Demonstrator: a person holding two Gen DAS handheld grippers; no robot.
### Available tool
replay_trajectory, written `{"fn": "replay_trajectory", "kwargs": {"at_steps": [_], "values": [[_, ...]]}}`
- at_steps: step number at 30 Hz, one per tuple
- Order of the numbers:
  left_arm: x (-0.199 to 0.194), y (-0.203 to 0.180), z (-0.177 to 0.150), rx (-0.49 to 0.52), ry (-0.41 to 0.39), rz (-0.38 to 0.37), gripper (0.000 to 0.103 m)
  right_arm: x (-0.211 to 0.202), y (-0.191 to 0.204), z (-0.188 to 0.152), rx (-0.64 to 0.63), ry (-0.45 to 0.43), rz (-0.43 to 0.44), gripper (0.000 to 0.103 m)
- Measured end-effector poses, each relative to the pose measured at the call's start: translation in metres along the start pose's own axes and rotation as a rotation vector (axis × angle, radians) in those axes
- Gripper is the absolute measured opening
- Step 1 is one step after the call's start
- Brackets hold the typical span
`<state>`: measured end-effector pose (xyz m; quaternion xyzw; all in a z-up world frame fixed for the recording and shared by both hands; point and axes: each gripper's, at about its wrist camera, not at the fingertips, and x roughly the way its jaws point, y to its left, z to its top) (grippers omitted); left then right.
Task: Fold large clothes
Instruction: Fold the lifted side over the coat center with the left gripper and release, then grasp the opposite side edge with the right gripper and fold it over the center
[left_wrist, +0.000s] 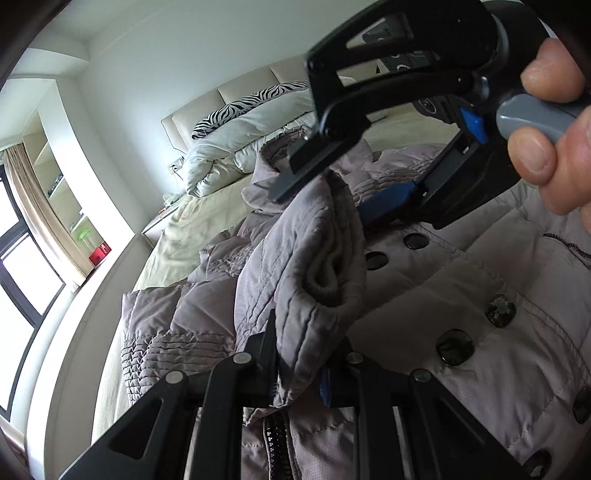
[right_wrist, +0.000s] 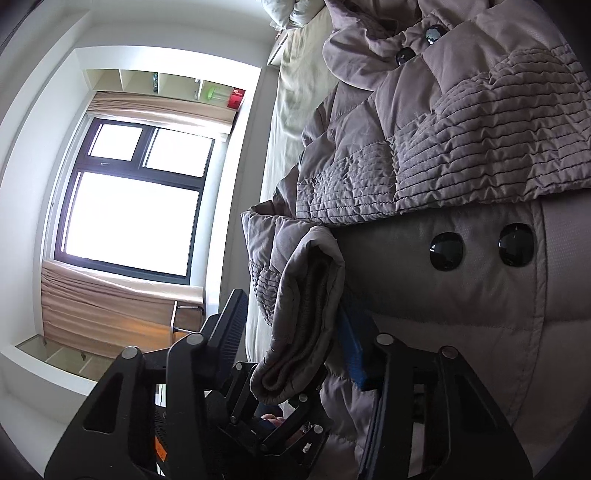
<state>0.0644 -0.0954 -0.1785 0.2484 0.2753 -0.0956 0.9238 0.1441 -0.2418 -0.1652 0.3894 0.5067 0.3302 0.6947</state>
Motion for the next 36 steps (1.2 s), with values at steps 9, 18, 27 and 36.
{"fn": "replay_trajectory", "kwargs": {"at_steps": [9,18,27,36], "values": [[-0.013,0.009,0.009,-0.070,-0.080,0.015,0.077,-0.026,0.039,0.020,-0.132,-0.073,-0.080,0.015],[0.013,0.075,0.004,-0.316,-0.040,0.052,0.086,-0.138,0.119,0.064,-0.211,-0.300,0.019,0.013],[0.098,0.140,-0.002,-0.531,0.134,0.132,0.086,-0.231,0.204,0.082,-0.347,-0.450,0.094,0.013],[0.138,0.172,-0.028,-0.712,0.214,0.118,0.074,-0.280,0.141,0.088,-0.251,-0.571,0.048,0.003]]}}
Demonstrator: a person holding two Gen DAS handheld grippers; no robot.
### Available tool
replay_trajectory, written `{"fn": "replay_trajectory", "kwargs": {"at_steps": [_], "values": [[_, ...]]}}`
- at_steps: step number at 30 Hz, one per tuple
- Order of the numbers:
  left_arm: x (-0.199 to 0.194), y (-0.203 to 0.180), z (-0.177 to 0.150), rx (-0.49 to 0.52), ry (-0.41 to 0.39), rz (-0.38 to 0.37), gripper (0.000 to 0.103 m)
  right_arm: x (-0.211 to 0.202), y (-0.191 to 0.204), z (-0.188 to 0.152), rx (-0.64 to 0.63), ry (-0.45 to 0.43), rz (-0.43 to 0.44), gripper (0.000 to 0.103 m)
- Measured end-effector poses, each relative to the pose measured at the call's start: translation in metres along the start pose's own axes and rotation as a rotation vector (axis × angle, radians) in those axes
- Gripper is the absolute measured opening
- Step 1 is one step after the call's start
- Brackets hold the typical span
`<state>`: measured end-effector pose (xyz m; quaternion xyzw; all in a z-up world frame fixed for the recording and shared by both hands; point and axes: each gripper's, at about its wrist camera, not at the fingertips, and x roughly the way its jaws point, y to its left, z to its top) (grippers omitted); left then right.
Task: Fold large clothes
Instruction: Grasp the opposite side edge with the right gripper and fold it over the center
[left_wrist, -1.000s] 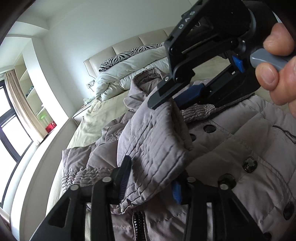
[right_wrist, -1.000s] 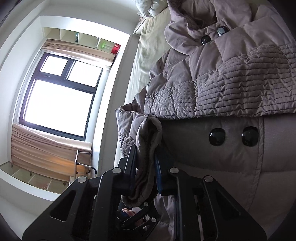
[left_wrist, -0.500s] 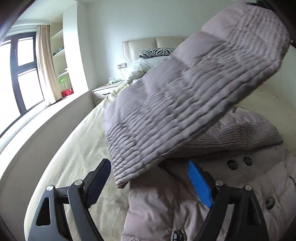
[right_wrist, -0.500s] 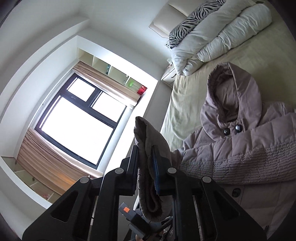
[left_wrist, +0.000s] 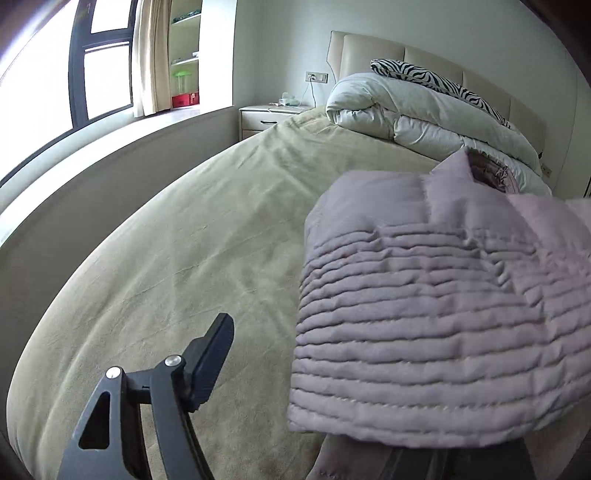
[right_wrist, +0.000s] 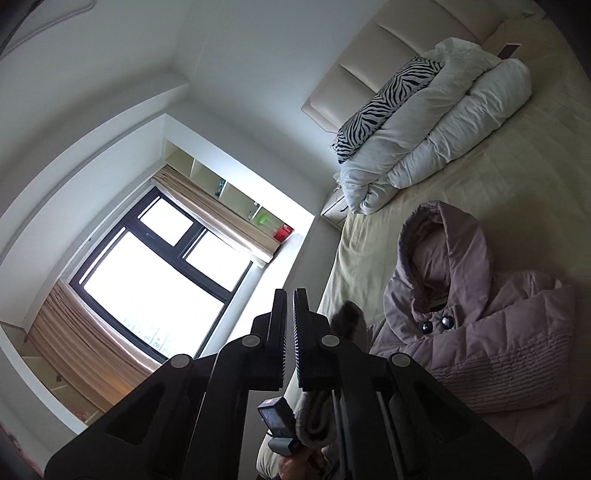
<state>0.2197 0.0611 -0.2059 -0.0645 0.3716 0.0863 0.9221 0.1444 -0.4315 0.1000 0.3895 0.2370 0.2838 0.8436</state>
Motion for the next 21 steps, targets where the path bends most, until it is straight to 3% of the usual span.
{"fn": "replay_trajectory", "kwargs": {"at_steps": [3,6,9,10,13,14,16,19,21], "values": [[-0.001,-0.017,-0.010,0.081,-0.017,-0.008,0.070,0.010,-0.060,-0.011,0.060,0.054,-0.086,0.003],[-0.002,-0.029,-0.011,0.146,-0.032,0.009,0.068,0.030,-0.110,-0.045,0.105,0.157,-0.169,0.004],[0.002,-0.029,-0.010,0.165,-0.019,0.013,0.068,0.041,-0.150,-0.082,0.123,0.177,-0.269,0.009],[0.003,-0.027,-0.009,0.168,-0.016,0.014,0.068,0.046,-0.161,-0.094,0.117,0.191,-0.301,0.022],[0.006,-0.026,-0.009,0.171,-0.007,0.014,0.068,0.058,-0.196,-0.129,0.143,0.244,-0.383,0.075],[0.007,-0.026,-0.009,0.172,-0.004,0.014,0.068,0.060,-0.209,-0.139,0.185,0.245,-0.386,0.079],[0.008,-0.027,-0.011,0.176,0.000,0.017,0.068,0.061,-0.226,-0.152,0.248,0.258,-0.366,0.079],[0.010,-0.030,-0.012,0.191,-0.001,0.028,0.068,0.069,-0.229,-0.165,0.233,0.312,-0.332,0.079],[0.010,-0.032,-0.013,0.199,-0.006,0.035,0.068,0.083,-0.233,-0.171,0.243,0.362,-0.337,0.071]]}}
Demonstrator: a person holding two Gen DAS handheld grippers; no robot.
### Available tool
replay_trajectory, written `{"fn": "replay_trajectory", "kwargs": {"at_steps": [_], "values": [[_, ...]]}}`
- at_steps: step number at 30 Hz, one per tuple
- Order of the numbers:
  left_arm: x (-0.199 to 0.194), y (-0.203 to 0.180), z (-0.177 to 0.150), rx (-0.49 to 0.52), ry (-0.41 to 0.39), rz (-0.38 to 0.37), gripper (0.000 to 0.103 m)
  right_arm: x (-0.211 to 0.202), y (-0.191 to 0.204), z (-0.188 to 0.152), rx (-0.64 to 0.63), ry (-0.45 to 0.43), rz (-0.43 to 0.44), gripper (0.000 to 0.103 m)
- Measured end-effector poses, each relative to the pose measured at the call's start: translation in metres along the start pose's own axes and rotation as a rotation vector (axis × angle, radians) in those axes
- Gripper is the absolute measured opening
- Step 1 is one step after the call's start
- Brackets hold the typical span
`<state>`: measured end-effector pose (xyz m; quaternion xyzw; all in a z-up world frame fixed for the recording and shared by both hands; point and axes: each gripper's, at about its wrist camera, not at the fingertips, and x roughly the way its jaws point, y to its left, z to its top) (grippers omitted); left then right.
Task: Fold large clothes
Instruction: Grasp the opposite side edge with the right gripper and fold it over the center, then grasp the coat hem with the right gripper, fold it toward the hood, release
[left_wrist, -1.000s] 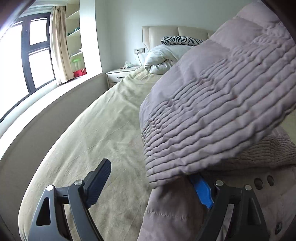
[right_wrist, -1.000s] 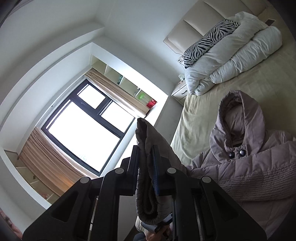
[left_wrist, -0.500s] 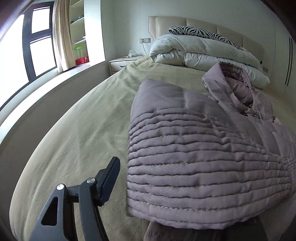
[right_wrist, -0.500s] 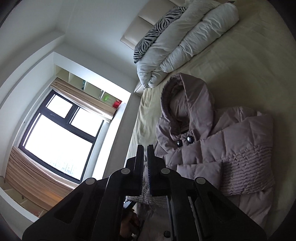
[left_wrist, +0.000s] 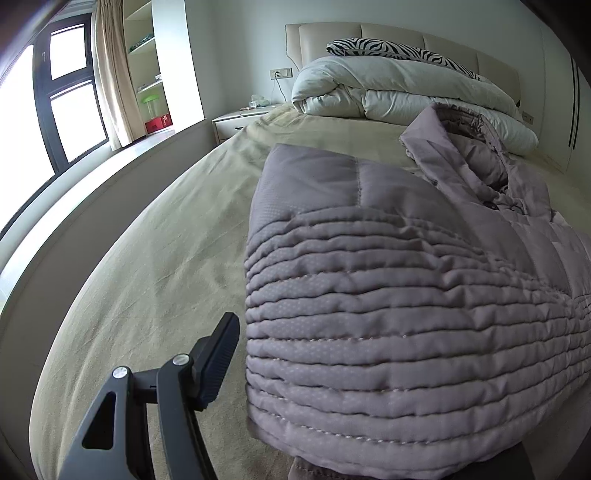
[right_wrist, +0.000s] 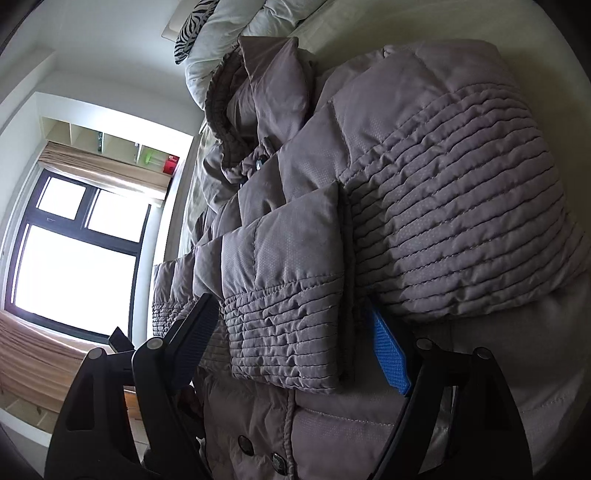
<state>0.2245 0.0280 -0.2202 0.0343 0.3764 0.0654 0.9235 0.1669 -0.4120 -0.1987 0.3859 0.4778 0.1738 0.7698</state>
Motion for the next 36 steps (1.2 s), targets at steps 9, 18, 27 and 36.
{"fn": "replay_trajectory", "kwargs": {"at_steps": [9,18,27,36], "values": [[-0.001,-0.005,0.001,0.033,-0.010,0.026,0.068,-0.018,0.048,0.005,-0.125,-0.046,-0.119,0.015],[0.002,-0.012,0.001,0.070,-0.006,0.039,0.069,-0.102,0.047,0.050,-0.132,-0.222,-0.205,0.014],[-0.002,-0.011,-0.002,0.091,0.008,0.016,0.069,-0.074,-0.034,0.048,-0.035,-0.174,-0.285,0.013],[-0.053,0.017,-0.016,0.035,0.025,-0.102,0.070,-0.071,-0.023,0.049,-0.097,-0.169,-0.342,0.013]]}}
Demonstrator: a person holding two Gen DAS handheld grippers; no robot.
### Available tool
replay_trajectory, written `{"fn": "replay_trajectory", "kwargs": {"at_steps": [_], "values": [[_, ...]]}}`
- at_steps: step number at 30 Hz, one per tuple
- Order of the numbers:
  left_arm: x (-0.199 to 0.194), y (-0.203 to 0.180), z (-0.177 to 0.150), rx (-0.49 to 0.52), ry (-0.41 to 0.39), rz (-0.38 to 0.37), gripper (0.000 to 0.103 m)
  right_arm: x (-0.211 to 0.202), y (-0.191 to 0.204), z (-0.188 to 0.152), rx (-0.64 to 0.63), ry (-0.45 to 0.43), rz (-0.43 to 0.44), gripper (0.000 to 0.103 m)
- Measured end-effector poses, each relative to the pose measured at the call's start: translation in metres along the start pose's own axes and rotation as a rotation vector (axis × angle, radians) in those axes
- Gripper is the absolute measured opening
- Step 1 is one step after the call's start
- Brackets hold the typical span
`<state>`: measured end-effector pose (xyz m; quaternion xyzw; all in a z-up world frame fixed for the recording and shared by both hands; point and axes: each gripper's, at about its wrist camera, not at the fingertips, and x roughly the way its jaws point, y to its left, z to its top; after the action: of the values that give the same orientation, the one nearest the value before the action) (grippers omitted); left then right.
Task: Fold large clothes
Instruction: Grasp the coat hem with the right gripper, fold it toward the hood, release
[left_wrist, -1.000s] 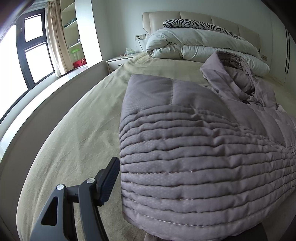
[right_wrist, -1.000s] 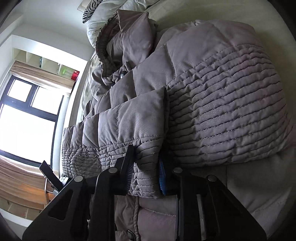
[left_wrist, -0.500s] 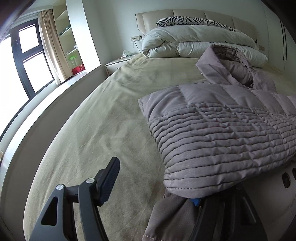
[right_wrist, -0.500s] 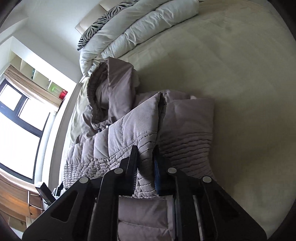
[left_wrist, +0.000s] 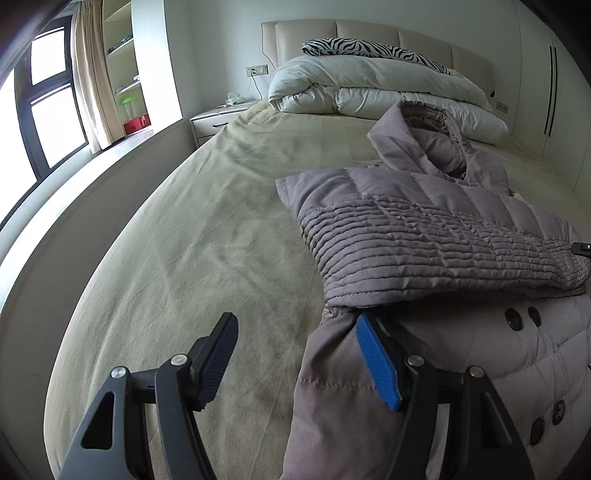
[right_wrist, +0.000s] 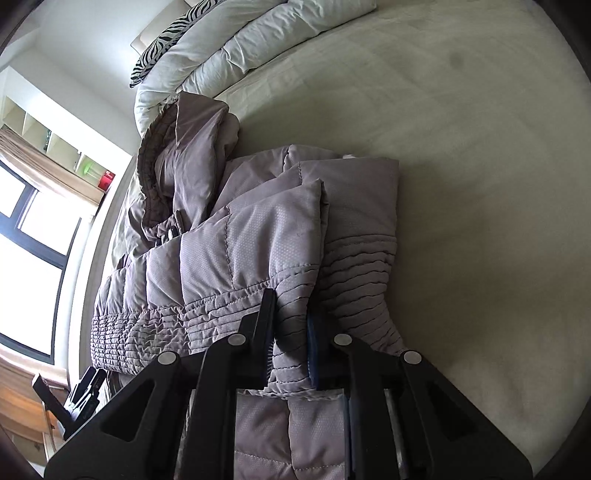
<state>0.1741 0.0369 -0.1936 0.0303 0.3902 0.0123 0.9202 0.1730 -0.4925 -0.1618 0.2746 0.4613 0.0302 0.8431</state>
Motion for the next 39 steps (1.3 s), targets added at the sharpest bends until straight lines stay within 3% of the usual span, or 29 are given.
{"fn": "replay_trajectory", "kwargs": {"at_steps": [4,8,12,14,16,19,22,25,27,30,32,33,34,36,39], "values": [[-0.020,0.013,0.011,-0.048,-0.046,-0.006,0.071,-0.011,0.012,-0.001,-0.049,-0.015,-0.029,0.013],[-0.018,0.010,0.042,-0.067,-0.105,-0.004,0.072,0.005,0.001,-0.002,-0.028,0.025,-0.036,0.015],[0.016,-0.023,0.072,0.030,-0.103,0.023,0.072,0.007,0.002,-0.006,-0.023,0.003,-0.020,0.016],[0.042,-0.039,0.077,0.095,-0.052,0.053,0.073,0.006,0.001,-0.006,-0.014,-0.001,-0.011,0.016],[0.077,-0.046,0.071,0.121,0.046,0.051,0.074,0.004,-0.001,-0.005,0.001,0.001,0.001,0.018],[0.096,-0.037,0.058,0.078,0.058,0.028,0.084,-0.002,-0.004,-0.003,0.013,0.003,0.011,0.019],[0.106,-0.024,0.053,0.015,0.081,-0.026,0.092,-0.014,0.001,-0.002,0.008,-0.027,-0.037,0.020],[0.101,-0.016,0.059,-0.031,0.112,-0.068,0.089,-0.035,0.017,-0.001,-0.019,-0.112,-0.075,0.020],[0.080,-0.020,0.065,-0.023,0.073,-0.057,0.077,-0.042,0.041,-0.001,-0.082,-0.139,-0.021,0.020],[0.052,-0.036,0.070,0.041,-0.040,-0.005,0.074,-0.030,0.075,-0.002,-0.184,-0.121,0.016,0.020],[0.060,-0.051,0.069,0.125,-0.028,0.035,0.074,-0.013,0.087,-0.002,-0.200,-0.093,0.004,0.020],[0.073,-0.055,0.064,0.161,0.019,0.046,0.075,-0.004,0.089,-0.002,-0.200,-0.080,-0.005,0.020],[0.084,-0.055,0.057,0.166,0.040,0.040,0.076,0.007,0.090,-0.003,-0.203,-0.058,-0.013,0.020],[0.088,-0.046,0.047,0.120,0.001,0.026,0.081,0.031,0.083,-0.009,-0.199,-0.001,-0.051,0.019],[0.085,-0.040,0.047,0.093,0.014,0.003,0.082,0.038,0.077,-0.023,-0.255,-0.045,-0.025,0.019]]}}
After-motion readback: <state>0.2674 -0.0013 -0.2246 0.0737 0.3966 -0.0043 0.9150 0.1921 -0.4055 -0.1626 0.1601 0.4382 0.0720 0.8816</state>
